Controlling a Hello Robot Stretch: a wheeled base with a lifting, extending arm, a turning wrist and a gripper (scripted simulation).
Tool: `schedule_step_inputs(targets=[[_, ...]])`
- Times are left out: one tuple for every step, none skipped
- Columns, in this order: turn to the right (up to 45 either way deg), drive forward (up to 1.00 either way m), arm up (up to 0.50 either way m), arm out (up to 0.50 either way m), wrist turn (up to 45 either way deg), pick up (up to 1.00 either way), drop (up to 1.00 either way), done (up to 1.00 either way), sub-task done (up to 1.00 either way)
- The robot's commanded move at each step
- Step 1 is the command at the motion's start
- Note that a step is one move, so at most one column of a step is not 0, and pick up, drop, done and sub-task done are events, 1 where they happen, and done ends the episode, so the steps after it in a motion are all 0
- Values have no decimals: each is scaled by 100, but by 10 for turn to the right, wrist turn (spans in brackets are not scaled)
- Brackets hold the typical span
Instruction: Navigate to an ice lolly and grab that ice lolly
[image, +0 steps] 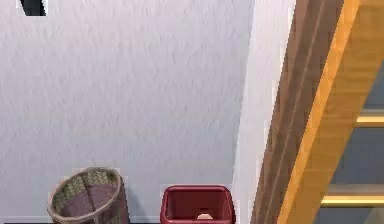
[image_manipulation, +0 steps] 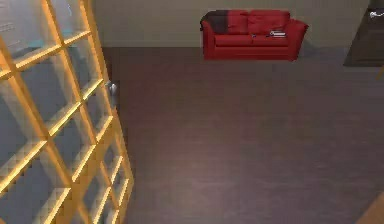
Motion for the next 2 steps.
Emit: schedule_step_inputs(targets=[[450,0,0,0,0,0,0,0,0],[450,0,0,0,0,0,0,0,0]])
